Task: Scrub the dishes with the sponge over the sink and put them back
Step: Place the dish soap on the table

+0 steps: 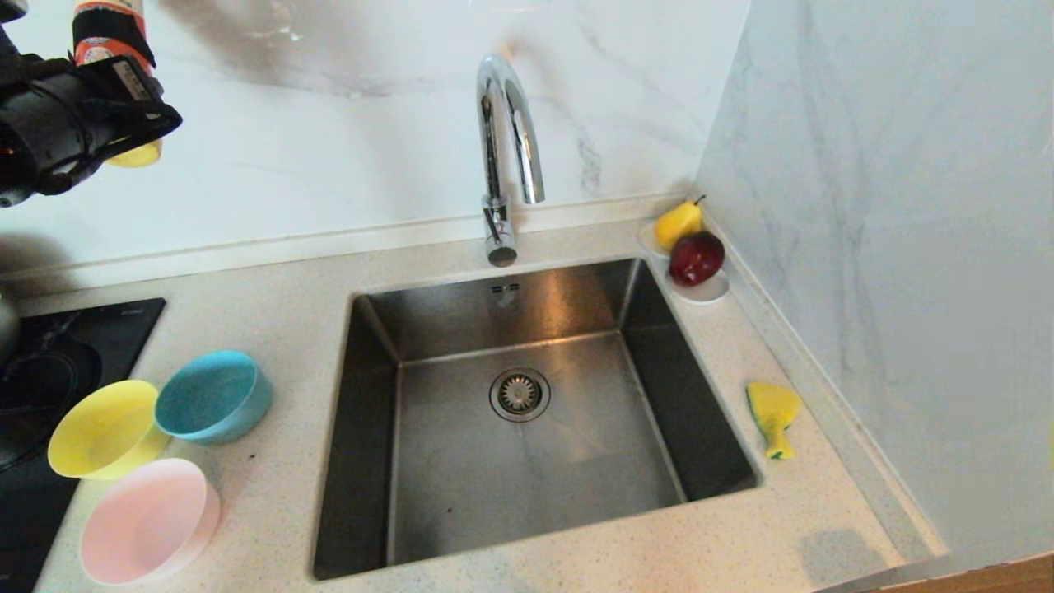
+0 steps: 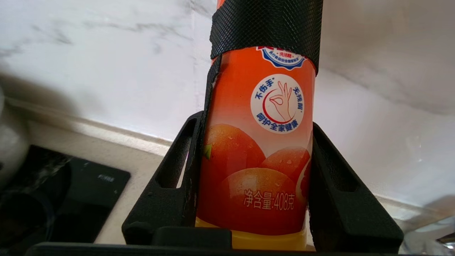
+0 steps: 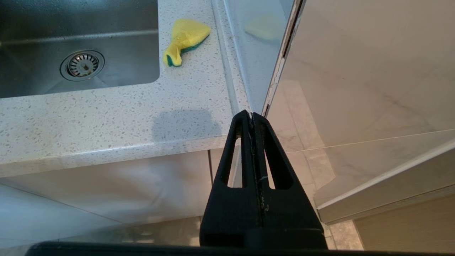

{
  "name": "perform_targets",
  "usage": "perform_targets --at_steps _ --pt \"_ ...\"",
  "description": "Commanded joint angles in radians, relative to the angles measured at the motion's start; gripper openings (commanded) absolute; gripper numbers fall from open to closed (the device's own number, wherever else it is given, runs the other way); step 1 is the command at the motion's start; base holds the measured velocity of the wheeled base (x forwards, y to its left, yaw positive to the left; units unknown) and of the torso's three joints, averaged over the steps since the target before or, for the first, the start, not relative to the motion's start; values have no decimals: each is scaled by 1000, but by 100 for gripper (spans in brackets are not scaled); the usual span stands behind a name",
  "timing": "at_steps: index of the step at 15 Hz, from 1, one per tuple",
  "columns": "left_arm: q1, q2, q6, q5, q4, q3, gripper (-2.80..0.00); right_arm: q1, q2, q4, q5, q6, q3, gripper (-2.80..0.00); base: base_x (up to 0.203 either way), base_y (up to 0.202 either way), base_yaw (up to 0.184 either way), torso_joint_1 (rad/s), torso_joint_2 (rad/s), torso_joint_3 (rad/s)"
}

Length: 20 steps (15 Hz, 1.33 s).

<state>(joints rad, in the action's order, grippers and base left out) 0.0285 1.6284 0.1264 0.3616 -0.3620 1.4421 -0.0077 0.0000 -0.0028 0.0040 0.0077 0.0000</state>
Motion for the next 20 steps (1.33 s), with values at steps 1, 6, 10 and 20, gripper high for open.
perform_targets --at_steps 1,6,10,20 --pt "37 54 -2 -25 -25 -2 -280 2 2 0 1 0 0 -280 0 0 0 0 0 0" --pt "79 138 -2 -66 -99 0 -280 0 2 0 1 0 0 -280 0 0 0 0 0 0" --pt "92 201 -7 -99 -165 11 -280 0 2 0 1 0 0 -280 0 0 0 0 0 0" --pt "117 344 -25 -101 -167 59 -280 0 2 0 1 0 0 -280 0 0 0 0 0 0"
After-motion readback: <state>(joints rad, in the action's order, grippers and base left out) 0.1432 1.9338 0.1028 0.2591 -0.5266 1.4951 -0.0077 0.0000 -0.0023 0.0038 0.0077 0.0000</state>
